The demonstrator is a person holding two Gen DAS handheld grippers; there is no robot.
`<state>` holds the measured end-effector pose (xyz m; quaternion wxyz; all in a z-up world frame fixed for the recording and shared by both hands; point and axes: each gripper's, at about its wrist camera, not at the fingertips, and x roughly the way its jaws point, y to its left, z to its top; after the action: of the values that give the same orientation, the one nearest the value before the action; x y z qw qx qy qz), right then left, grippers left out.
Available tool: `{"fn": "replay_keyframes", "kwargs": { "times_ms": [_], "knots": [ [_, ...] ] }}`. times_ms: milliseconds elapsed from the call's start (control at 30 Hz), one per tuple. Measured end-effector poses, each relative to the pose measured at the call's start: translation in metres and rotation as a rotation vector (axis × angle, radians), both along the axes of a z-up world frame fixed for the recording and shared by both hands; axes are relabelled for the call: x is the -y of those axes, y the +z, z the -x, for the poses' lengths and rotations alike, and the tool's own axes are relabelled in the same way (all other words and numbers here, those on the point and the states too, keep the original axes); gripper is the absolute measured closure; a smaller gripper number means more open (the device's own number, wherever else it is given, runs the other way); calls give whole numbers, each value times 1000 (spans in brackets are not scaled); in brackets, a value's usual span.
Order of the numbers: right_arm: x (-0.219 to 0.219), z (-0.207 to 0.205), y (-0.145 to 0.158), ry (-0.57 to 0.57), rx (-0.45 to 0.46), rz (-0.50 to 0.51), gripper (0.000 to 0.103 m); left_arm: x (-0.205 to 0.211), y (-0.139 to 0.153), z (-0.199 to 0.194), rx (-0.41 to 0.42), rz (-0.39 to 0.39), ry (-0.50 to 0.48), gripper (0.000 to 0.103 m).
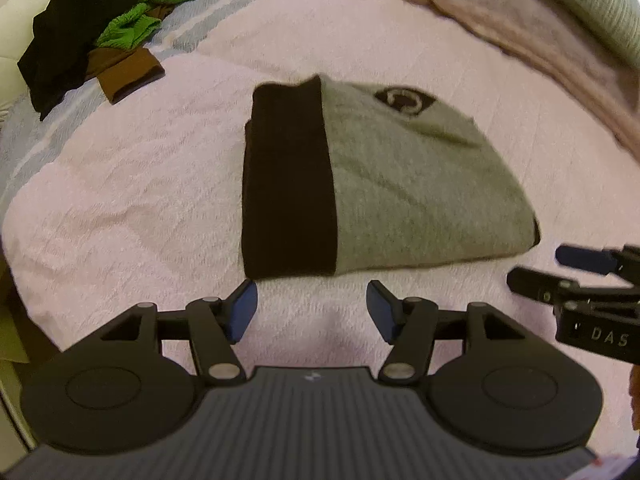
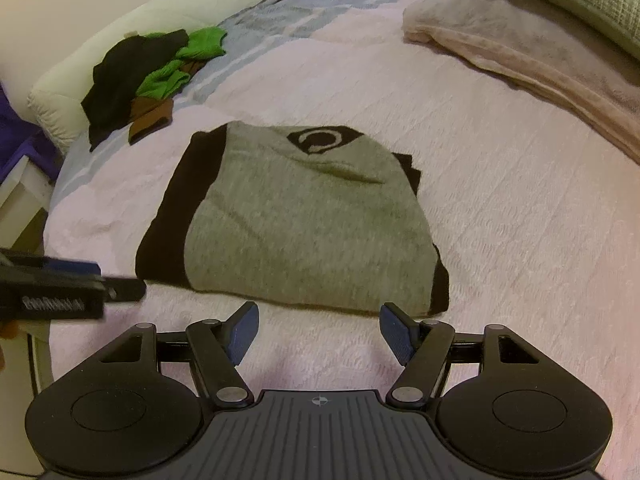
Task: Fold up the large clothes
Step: 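Grasp the folded sweatshirt with both grippers and lift it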
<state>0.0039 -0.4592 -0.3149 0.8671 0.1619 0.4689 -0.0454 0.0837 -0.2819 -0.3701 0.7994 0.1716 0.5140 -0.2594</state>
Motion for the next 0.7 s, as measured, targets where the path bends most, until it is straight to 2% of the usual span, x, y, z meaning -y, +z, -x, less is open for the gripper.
{"fn": "replay_keyframes", "kwargs": {
  "times_ms": [67, 167, 233, 267, 300, 333, 400, 500, 567, 633, 700],
  "knots": [
    [21, 0, -2, -20, 32, -21, 37, -9, 3, -17, 4, 77, 4, 34],
    [68, -6, -16, -81, 65, -69, 30, -28, -3, -66, 25, 190, 67, 19],
    [99, -17, -34, -100, 63, -113, 28, -35, -20, -105, -47, 257, 102, 17],
    [113, -25, -46, -115, 47, -127, 28, -39, -37, -126, -145, 316, 121, 16],
    [127, -34, -61, -122, 30, -177, 28, -41, -56, -145, -253, 364, 153, 16],
    [139, -41, -75, -117, 17, -253, 28, -42, -72, -159, -328, 410, 192, 16],
    [156, -55, -106, -104, -1, -445, 28, -44, -98, -176, -420, 477, 225, 16],
    [164, -68, -125, -97, 41, -550, 28, -44, -117, -184, -464, 546, 221, 16],
    [163, -80, -131, -82, 56, -614, 28, -40, -125, -184, -494, 566, 168, 16],
    [154, -93, -134, -46, 58, -626, 28, -32, -130, -185, -506, 563, 107, 19],
    [143, -103, -137, -18, 44, -653, 44, -25, -132, -187, -501, 560, 66, 40]
  ]
}}
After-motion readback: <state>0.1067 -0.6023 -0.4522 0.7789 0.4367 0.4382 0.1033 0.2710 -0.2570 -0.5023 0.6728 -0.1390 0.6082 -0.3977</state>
